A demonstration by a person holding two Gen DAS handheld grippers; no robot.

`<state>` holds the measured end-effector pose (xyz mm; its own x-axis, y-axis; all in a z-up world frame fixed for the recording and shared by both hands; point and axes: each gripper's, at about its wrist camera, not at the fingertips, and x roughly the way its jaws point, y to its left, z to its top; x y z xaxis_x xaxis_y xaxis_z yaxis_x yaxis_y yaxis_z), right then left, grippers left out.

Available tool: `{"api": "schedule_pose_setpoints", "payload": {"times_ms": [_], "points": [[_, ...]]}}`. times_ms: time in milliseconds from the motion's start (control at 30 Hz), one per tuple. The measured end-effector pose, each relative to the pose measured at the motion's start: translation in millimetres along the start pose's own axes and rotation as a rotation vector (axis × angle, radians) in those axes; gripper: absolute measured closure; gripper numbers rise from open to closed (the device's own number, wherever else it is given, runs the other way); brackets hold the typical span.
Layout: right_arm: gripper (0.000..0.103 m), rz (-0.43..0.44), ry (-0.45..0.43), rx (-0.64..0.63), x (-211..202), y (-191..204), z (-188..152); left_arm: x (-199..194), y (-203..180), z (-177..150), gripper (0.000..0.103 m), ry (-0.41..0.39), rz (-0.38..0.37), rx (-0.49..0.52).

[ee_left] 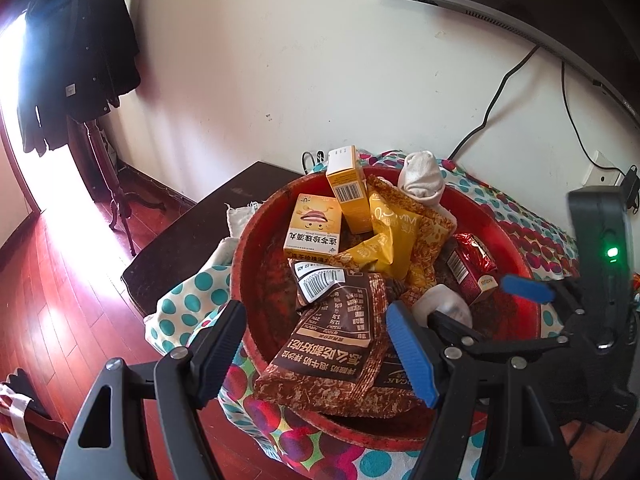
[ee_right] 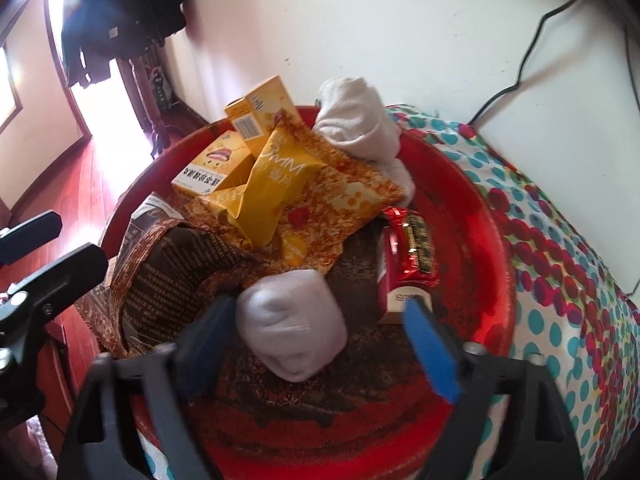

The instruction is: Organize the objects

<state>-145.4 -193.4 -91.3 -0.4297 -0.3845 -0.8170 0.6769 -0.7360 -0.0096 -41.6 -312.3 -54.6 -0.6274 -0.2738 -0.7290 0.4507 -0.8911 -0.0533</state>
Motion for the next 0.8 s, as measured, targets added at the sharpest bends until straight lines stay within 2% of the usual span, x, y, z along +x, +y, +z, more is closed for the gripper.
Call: {"api": "schedule_pose_setpoints", "payload": {"times_ms": [267,467,600,800], "points": [[0.002,-0.003,0.032,0.026,-26,-9,-16,-6,-8,1,0.028,-0.015,-0.001,0.027],[0.0,-0.03,0.071,0.028,-62,-11,-43,-11,-18,1,0.028,-0.014,-0.012,0.053],[0.0,-0.027,0.087,0.055,-78,-12,-67,-18,-35,-1,0.028,-0.007,-0.046,0.103],[0.0,0.007,0.104,0.112,-91,-14,-96,-24,-55,-2,0.028,0.03,-0.116,0.114]]}}
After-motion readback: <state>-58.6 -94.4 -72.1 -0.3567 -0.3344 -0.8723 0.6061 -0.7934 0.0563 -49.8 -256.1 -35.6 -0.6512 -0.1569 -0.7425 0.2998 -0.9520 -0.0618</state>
